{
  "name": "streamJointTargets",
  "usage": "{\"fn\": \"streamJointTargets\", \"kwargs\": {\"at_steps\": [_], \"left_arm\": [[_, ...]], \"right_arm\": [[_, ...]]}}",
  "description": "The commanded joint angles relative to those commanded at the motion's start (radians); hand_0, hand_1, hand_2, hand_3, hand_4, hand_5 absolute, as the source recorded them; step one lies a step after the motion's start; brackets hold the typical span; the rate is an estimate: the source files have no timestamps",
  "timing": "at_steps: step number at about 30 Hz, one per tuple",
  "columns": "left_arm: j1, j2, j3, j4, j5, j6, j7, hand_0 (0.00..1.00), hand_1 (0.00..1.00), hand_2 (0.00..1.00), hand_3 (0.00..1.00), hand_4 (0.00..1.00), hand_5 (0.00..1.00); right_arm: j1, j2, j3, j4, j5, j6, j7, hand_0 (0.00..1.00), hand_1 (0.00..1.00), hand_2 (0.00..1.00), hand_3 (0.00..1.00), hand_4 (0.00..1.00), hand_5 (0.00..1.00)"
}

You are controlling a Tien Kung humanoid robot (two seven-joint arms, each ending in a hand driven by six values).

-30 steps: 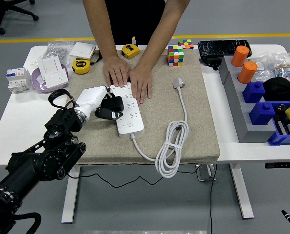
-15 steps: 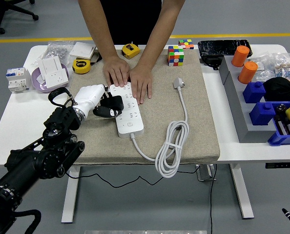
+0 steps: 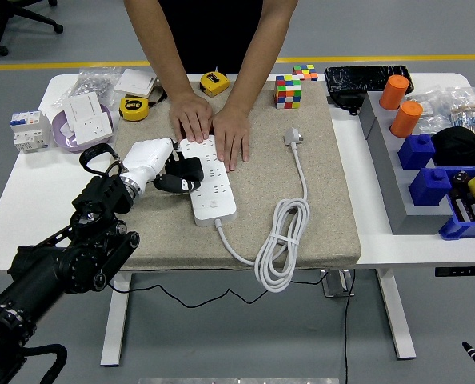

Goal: Pick up the plug,place it near the board,insert it into the board,press the button

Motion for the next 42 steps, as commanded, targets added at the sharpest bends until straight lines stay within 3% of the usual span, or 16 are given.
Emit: {"fn": "streamJointTargets", "kwargs": {"at_steps": [9,18,23,35,42], "left_arm": [[0.018,0.000,0.007,0.003,-0.177,0.014,-0.045,0.438,0.512,0.371,0.221,0.596,0.288],[0.024,0.000,-0.003,0.012,-0.160,0.015,-0.043,0.440,0.510,0.363,0.207,0.584,0.322],[0.035,0.000,-0.003,0.018,-0.193,0.019,-0.050,0.440,0.510,0.363,0.207,0.584,0.322],[0.085,0.000,-0.007,0.006,-0.458,0.020,-0.088,0.429,0.506,0.356,0.201,0.589,0.337],[0.094,0.000,-0.008,-0.003,-0.503,0.020,-0.095,0.423,0.502,0.351,0.195,0.590,0.353]], "right_arm": [[0.007,0.003,-0.022,0.000,0.024,0.000,0.005,0.940,0.901,0.850,0.874,0.998,0.998],[-0.001,-0.001,0.009,0.000,-0.004,-0.001,0.001,0.938,0.900,0.850,0.874,0.998,0.998],[-0.005,0.001,0.013,0.000,-0.009,0.000,0.000,0.938,0.900,0.850,0.874,0.998,0.998],[-0.007,0.001,0.005,0.000,-0.005,0.001,0.001,0.938,0.899,0.851,0.874,0.998,0.998],[-0.005,0.000,0.010,0.000,-0.010,0.001,0.000,0.937,0.900,0.851,0.873,0.998,0.998]]}}
